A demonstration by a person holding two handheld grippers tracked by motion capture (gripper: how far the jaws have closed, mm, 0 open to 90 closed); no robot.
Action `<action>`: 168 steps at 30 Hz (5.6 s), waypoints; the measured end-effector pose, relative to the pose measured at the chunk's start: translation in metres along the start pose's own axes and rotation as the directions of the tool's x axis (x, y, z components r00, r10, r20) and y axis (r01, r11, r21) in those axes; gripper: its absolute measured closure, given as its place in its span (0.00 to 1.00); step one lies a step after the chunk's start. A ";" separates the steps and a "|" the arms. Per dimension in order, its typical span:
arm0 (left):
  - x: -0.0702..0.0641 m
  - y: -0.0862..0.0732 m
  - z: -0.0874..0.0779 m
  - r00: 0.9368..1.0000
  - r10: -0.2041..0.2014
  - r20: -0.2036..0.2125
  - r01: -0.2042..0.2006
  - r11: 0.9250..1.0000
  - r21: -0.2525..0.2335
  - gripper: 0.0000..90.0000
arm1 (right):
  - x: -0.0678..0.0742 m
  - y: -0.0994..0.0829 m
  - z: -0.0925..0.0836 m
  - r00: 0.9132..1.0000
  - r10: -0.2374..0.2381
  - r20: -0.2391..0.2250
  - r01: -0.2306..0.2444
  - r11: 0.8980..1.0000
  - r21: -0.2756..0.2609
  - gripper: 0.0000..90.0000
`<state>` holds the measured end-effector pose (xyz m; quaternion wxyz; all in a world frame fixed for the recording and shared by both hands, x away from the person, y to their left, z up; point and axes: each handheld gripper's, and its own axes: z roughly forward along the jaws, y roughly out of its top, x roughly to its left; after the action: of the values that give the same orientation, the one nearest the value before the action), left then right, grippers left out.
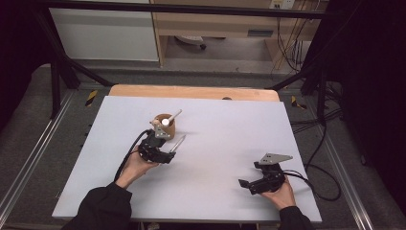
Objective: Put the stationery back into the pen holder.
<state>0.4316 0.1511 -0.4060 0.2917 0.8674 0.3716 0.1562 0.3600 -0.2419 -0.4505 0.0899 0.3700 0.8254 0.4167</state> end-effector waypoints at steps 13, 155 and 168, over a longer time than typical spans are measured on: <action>-0.003 0.022 0.027 0.999 0.023 -0.023 -0.021 0.998 0.059 0.17 | 0.000 0.000 0.000 1.000 0.000 -0.003 0.000 1.000 -0.004 0.01; 0.080 0.104 -0.029 0.987 -0.162 -0.013 0.130 0.835 -0.535 0.89 | -0.001 0.000 -0.002 1.000 0.001 -0.006 -0.001 1.000 -0.002 0.01; 0.095 0.103 0.000 0.984 -0.174 -0.021 0.138 0.841 -0.524 0.89 | 0.000 0.000 -0.002 1.000 0.002 -0.007 -0.002 1.000 -0.003 0.01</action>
<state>0.5525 0.1640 -0.3369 0.5144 0.7172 0.3944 0.2558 0.3597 -0.2434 -0.4489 0.0873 0.3692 0.8249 0.4191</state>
